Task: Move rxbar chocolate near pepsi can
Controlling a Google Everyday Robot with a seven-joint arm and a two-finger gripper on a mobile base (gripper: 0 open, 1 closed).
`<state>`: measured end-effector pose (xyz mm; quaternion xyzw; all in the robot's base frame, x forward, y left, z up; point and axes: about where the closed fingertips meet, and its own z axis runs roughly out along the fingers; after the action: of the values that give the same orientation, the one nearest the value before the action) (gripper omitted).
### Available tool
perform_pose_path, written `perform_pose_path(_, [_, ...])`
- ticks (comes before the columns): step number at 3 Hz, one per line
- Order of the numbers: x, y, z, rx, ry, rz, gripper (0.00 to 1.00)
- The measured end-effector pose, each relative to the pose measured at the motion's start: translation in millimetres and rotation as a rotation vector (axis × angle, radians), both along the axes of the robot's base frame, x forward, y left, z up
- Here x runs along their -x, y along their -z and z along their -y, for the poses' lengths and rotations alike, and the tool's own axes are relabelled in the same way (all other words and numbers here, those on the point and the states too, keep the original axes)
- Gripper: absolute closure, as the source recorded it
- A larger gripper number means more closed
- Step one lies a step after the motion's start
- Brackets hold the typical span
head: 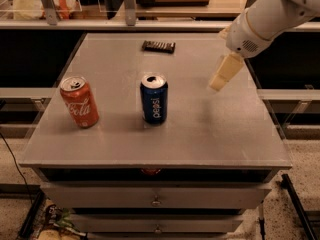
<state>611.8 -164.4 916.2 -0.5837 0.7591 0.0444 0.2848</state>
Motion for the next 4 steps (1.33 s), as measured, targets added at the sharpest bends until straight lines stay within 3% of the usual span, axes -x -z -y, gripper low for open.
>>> perform_pose_path(2, [-79.7,31.7,-31.6,-0.277,0.027,0.046,0.0])
perform_pose_path(3, [-109.1,34.3,-46.2,-0.333,0.047,0.074,0.0])
perform_pose_path(4, [-129.9,38.7,-64.1,-0.324,0.054,0.071,0.0])
